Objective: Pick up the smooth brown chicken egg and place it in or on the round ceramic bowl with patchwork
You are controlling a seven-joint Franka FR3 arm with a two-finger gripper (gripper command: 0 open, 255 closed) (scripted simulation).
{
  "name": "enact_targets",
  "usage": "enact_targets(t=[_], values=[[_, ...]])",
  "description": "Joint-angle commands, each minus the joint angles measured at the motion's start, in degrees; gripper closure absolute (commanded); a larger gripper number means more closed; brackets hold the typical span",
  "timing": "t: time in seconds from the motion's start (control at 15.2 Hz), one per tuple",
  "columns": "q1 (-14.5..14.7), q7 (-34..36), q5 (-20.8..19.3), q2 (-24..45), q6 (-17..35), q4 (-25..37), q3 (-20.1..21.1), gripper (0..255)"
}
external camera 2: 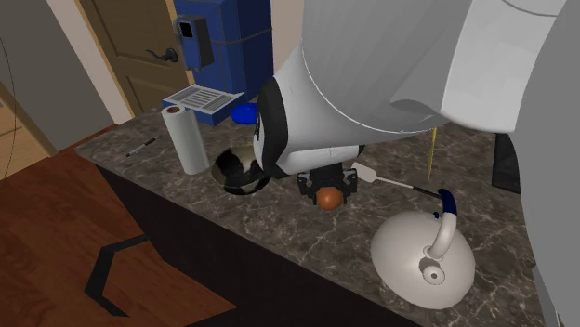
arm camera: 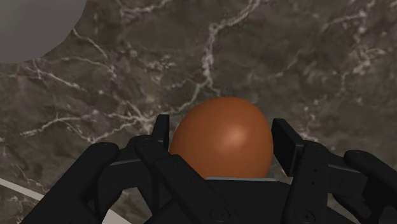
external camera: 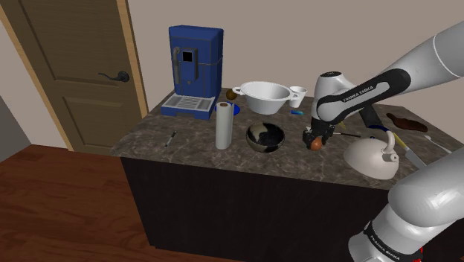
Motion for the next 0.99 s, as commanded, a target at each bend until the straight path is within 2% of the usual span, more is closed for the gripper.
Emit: enact_targets(t=[0.0, 0.26, 0.92], values=[[0.00, 0.00, 0.00, 0.00, 0.00, 0.00, 0.00, 255], [-0.01, 0.00, -0.01, 0.00, 0.01, -0.01, 0.00, 255], [0.64, -2.23, 1.84, -5.58, -8.97, 3.54, 0.15, 255]])
